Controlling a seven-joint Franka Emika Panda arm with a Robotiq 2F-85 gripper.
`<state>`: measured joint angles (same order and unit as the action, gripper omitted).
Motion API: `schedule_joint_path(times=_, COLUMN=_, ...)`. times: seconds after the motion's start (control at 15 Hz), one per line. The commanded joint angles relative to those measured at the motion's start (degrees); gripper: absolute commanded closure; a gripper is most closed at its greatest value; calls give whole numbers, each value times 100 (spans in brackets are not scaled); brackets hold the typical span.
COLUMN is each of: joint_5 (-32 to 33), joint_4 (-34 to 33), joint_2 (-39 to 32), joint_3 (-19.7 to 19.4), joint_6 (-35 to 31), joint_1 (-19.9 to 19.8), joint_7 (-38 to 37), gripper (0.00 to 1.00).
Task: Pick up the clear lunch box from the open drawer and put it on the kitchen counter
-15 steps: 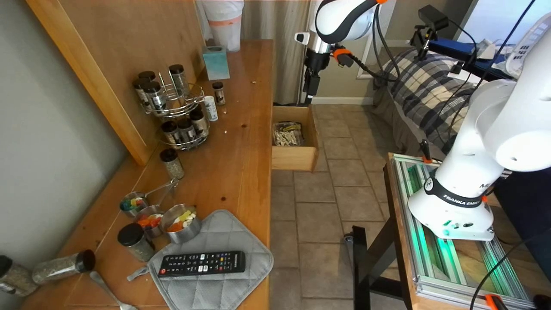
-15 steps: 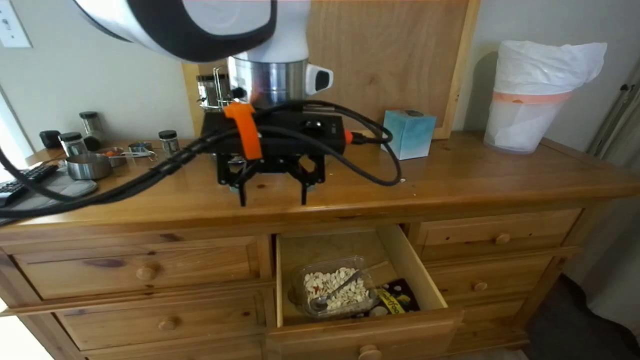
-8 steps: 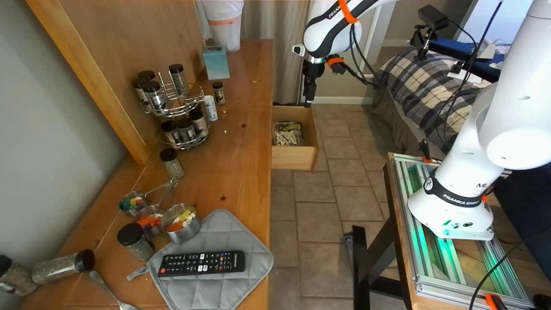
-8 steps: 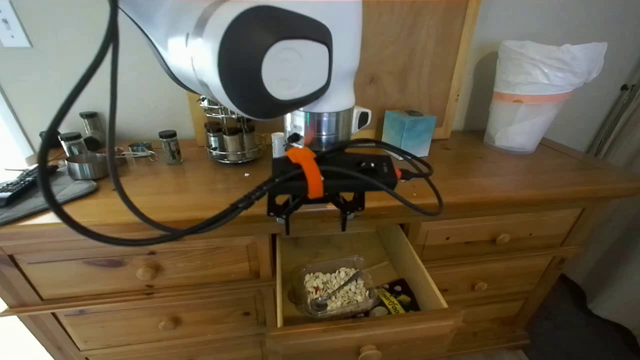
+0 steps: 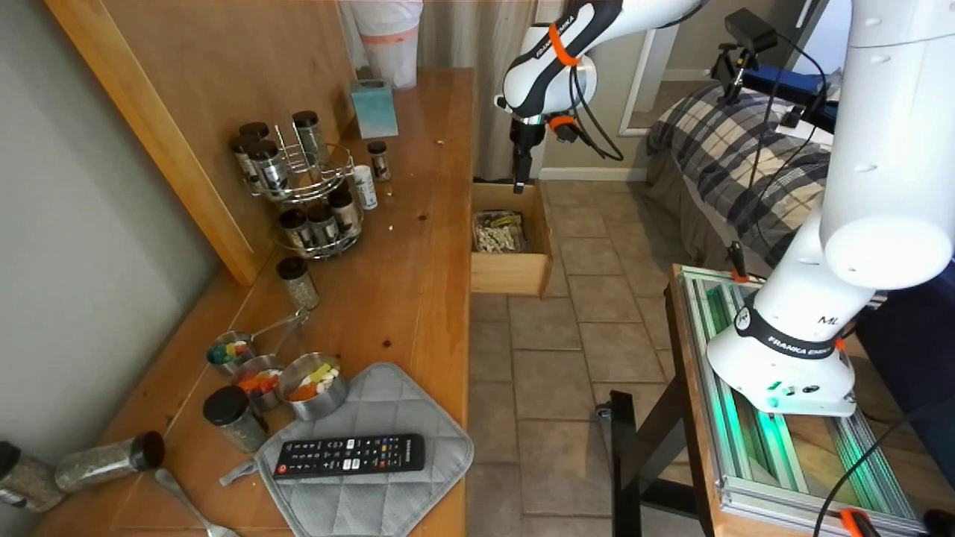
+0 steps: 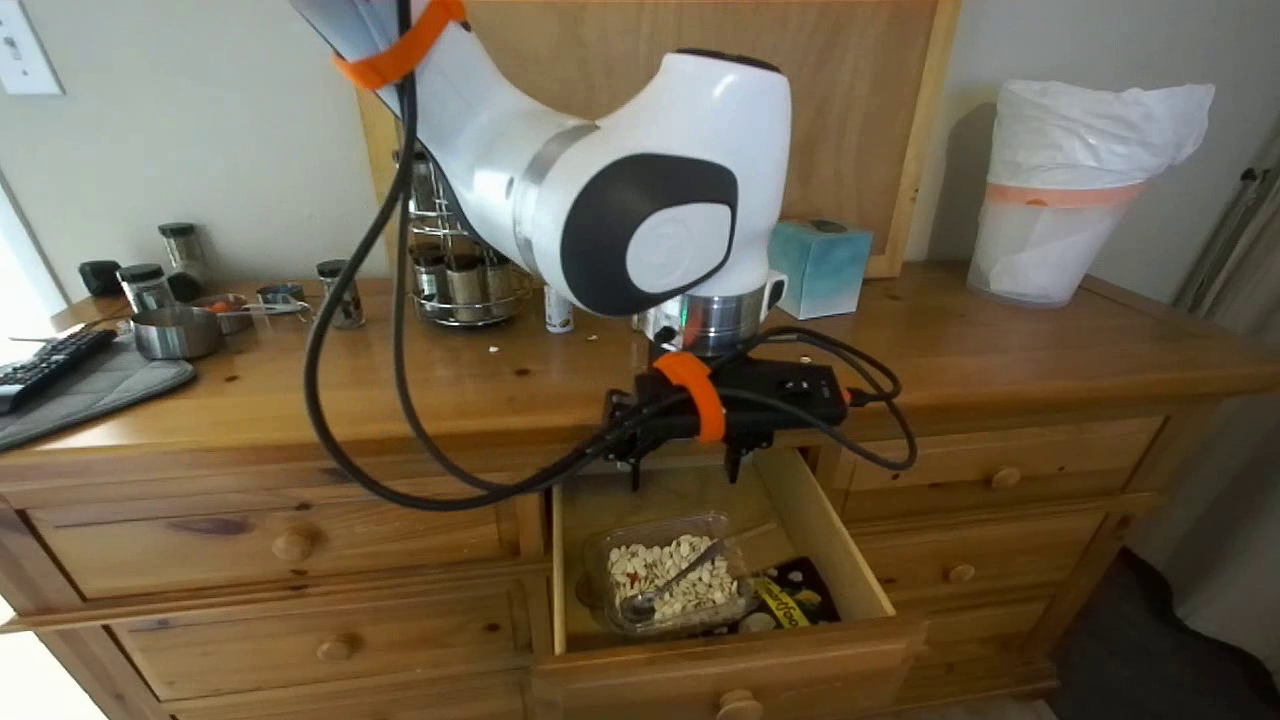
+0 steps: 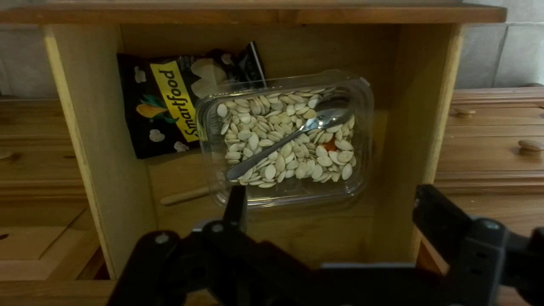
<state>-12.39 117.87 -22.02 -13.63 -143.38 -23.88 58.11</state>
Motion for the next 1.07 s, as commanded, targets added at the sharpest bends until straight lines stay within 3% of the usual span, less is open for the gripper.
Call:
schedule_joint_path(times=0.0, joint_5=113, joint_4=-72, joint_2=-80, joint_3=172, joint_6=0, joint_1=-185, joint_7=-74, gripper=0)
schedule_joint_path(times=0.67, joint_5=108, joint_4=-77, joint_2=-72, joint_3=199, joint_6=1, joint_1=-190, joint_7=-78, gripper=0)
schedule_joint_path(times=1.0, joint_5=69, joint_4=-420, joint_2=-661, joint_3=247, joint_6=-229, joint_1=-341, joint_7=-53, gripper=0)
